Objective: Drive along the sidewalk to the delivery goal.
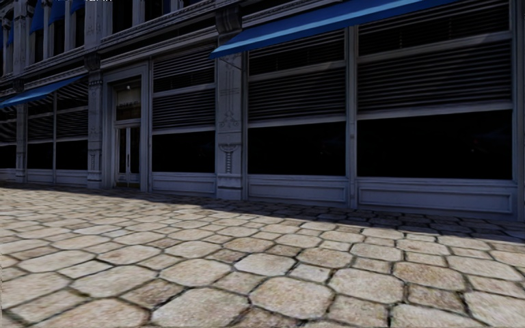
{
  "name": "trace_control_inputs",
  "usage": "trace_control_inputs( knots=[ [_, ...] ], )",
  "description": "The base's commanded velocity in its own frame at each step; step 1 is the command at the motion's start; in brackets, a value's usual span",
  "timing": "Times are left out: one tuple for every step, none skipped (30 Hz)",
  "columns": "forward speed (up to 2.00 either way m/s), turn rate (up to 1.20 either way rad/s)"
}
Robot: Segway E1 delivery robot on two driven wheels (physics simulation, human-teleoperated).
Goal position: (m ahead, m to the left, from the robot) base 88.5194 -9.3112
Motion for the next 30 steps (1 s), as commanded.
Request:
trace_control_inputs(
  knots=[
    [1.53,0.60],
    [1.53,0.60],
    [1.53,0.60],
    [1.53,0.60],
    [1.53,0.60],
    [1.53,0.60],
    [1.53,0.60],
    [1.53,0.60],
    [1.53,0.60],
    [1.53,0.60],
    [1.53,0.60],
    [1.53,0.60],
    [1.53,0.60],
    [1.53,0.60],
    [1.53,0.60],
    [1.53,0.60],
    [1.53,0.60],
    [1.53,0.60],
    [1.53,0.60],
    [1.53,0.60],
    [1.58,0.60],
    [2.00,0.60],
    [2.00,0.60],
    [2.00,0.60],
    [2.00,0.60],
    [2.00,0.60],
    [2.00,0.60],
    [2.00,0.60],
    [2.00,0.60],
    [2.00,0.60]
  ],
)
